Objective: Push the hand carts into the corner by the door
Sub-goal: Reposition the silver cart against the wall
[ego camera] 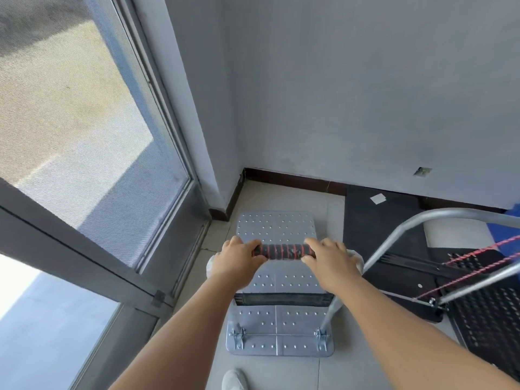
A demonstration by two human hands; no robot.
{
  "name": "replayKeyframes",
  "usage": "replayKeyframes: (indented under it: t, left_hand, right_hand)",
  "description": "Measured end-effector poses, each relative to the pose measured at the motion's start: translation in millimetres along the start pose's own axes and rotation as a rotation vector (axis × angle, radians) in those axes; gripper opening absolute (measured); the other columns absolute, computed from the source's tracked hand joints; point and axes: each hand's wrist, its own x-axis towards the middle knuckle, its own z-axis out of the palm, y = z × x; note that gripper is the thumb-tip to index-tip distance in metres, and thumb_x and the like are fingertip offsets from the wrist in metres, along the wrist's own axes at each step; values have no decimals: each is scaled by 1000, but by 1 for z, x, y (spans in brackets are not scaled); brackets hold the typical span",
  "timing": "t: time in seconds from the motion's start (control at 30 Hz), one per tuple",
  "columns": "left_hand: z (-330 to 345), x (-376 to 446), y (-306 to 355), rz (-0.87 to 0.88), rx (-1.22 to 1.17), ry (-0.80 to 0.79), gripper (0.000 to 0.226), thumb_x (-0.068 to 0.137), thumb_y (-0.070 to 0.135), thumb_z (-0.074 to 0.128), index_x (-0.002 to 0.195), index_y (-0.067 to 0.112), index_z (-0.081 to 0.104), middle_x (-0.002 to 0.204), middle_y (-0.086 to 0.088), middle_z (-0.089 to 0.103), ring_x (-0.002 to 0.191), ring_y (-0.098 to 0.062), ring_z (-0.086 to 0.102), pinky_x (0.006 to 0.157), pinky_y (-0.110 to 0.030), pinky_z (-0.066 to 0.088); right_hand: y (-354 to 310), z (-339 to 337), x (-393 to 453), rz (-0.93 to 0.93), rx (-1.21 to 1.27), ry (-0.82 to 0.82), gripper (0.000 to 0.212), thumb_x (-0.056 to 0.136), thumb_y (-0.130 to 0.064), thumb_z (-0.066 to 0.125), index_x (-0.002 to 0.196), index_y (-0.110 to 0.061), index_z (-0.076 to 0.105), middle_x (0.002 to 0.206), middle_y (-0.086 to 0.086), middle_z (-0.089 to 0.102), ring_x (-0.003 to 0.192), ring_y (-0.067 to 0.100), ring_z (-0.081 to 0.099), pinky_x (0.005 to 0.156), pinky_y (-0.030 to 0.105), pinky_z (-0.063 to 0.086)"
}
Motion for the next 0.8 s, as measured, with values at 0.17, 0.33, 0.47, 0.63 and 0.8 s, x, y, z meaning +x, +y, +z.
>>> replayKeyframes:
  t: [0.17,0.33,0.47,0.63,0.8]
  left_hand:
    - [-20,23,-14,34,-25,-19,31,90,52,48,117,39,49,102,0,45,103,-21,49,91,-45,49]
    - [-40,62,-29,52,-28,-32,30,89,52,48,116,40,49,102,1,45,103,-21,50,93,-47,48]
    - [-61,96,-39,62,-14,-38,36,91,49,48,124,37,49,109,-2,47,109,-23,49,96,-46,45]
    - [-82,132,-52,69,-8,-45,40,92,47,48,130,34,47,117,-3,48,117,-22,45,97,-44,44]
    - [-99,165,-64,47,-4,-49,42,93,47,48,132,34,46,116,-4,47,116,-23,46,100,-46,44]
  right_hand:
    - [-18,-7,20,19,38,1,36,98,-43,38,133,-34,39,129,4,48,122,26,37,98,51,36]
    - [-39,-15,55,47,57,17,37,98,-42,39,134,-34,39,127,4,49,121,26,39,96,47,38]
    - [-60,-22,82,78,33,37,36,99,-41,37,134,-35,39,129,3,49,122,25,39,96,46,38]
    - [-81,-29,117,82,30,49,35,99,-41,36,133,-34,40,129,5,49,118,26,40,91,44,38]
    - [-96,-38,155,70,54,49,37,99,-41,37,136,-34,38,130,5,49,120,26,39,90,44,37]
